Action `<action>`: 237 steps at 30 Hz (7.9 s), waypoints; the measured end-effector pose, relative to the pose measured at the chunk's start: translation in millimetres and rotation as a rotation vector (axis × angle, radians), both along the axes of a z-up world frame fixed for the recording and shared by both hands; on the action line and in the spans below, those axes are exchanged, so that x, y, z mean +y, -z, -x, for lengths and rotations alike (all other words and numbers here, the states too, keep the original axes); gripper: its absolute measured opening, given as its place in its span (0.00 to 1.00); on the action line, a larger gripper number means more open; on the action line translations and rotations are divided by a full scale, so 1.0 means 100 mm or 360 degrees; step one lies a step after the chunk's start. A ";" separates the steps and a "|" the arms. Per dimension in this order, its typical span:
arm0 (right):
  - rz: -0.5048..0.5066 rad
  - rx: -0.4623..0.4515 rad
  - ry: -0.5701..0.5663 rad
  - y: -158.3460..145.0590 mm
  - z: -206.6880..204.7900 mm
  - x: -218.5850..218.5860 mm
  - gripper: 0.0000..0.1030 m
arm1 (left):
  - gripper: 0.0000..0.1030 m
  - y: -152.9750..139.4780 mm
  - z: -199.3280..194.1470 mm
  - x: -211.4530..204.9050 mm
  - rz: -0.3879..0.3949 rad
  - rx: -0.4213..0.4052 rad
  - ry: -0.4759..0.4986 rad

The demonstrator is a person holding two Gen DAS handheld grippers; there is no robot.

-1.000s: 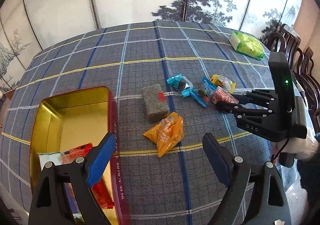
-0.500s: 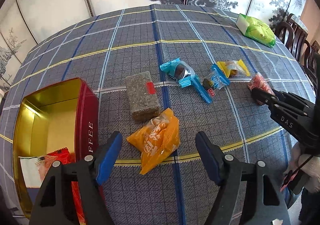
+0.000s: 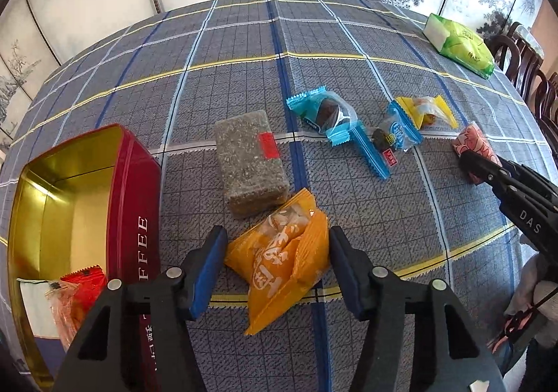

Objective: Organize snacks
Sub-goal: 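Grasp the orange bag with the left gripper while the right gripper grasps the pink-and-white packet, then carry the orange bag into the gold tin with the left gripper and release, then carry the pink-and-white packet into the gold tin with the right gripper and release, then reach the right gripper to the yellow-wrapped clear candy and grasp it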

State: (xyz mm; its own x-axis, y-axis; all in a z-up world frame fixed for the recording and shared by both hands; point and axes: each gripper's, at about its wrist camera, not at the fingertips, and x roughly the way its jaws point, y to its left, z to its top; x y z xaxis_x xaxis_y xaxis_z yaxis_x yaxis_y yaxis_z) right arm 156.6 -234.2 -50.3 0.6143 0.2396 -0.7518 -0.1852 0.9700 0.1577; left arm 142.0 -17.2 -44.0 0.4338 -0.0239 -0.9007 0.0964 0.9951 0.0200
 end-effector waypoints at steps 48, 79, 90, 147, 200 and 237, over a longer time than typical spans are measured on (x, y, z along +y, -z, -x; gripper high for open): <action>0.0248 -0.0029 -0.0008 0.01 0.01 0.21 0.26 | 0.31 -0.76 0.22 1.20 -0.0074 -0.0193 -0.0197; 0.0257 -0.0031 -0.0008 0.01 0.01 0.21 0.27 | 0.32 -0.17 -0.18 1.97 -0.0222 0.0034 -0.0348; 0.0259 -0.0031 -0.0009 0.00 0.01 0.21 0.27 | 0.34 -0.11 -0.18 1.95 -0.0256 0.0057 -0.0328; 0.0309 0.0083 0.0131 -0.04 -0.09 0.28 0.25 | 0.70 -0.58 0.88 1.78 -0.0109 -0.0130 -0.0349; 0.0306 0.0179 -0.0806 -0.22 -0.09 3.46 0.25 | 0.83 -0.58 1.46 2.65 -0.0052 -0.0105 -0.0716; 0.0093 0.0328 -0.0210 -0.40 -1.07 0.68 0.32 | 0.83 -0.69 1.19 2.18 -0.0083 -0.0117 -0.0589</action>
